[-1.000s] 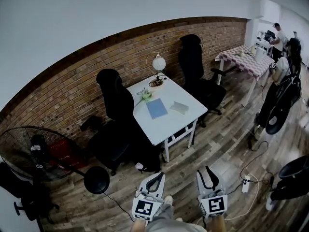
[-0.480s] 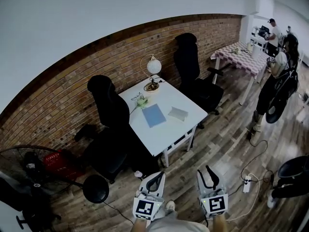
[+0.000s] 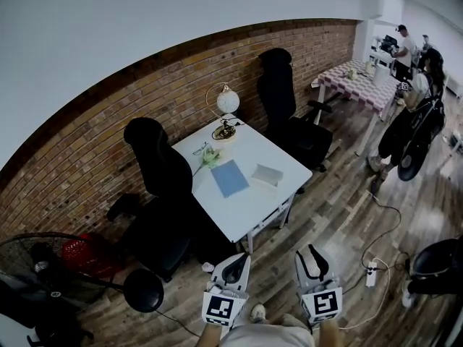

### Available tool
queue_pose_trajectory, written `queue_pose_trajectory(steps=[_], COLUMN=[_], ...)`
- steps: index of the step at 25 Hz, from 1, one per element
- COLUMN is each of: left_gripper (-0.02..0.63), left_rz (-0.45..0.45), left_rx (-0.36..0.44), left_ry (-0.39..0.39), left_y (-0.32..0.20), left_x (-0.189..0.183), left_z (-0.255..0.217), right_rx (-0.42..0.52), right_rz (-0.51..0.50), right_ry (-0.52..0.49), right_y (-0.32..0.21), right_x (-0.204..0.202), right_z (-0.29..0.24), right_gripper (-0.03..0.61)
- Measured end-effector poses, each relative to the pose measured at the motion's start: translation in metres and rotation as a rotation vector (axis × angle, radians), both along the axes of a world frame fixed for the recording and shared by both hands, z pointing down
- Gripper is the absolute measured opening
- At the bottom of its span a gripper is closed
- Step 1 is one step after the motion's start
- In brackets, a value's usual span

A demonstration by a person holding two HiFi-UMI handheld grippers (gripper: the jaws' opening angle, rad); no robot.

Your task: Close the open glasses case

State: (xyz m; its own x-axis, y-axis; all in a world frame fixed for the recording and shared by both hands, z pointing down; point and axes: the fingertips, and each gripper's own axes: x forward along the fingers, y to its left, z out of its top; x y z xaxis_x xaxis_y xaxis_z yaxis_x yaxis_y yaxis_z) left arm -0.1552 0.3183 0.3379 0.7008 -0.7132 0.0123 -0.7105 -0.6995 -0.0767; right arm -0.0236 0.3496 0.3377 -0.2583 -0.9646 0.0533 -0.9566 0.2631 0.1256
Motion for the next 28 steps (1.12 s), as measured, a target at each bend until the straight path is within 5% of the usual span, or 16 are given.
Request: queue_pose_trajectory(steps=[6, 22, 28], left_gripper=[0.003, 0.003, 0.003], left_rz=[0.003, 0.018, -0.015], left_rx=[-0.037, 0.017, -0.044], left_ry=[-0.007, 0.006, -0.002], left_y=[-0.016, -0.076, -0.107], left_x=[-0.001, 0.02, 0.035], left_z=[0.001, 0.003, 0.011], right_rx=[-0.03, -0.018, -0.036], right_rz=[0.018, 0.02, -0.007], right_ry=[0.006, 0.016, 0.011], right_y=[-0.016, -0.078, -0.113], right_x=[-0.002, 0.014, 0.03], right_z=[0.0, 0.003, 0.008], right_gripper=[0.123, 0.123, 0.123])
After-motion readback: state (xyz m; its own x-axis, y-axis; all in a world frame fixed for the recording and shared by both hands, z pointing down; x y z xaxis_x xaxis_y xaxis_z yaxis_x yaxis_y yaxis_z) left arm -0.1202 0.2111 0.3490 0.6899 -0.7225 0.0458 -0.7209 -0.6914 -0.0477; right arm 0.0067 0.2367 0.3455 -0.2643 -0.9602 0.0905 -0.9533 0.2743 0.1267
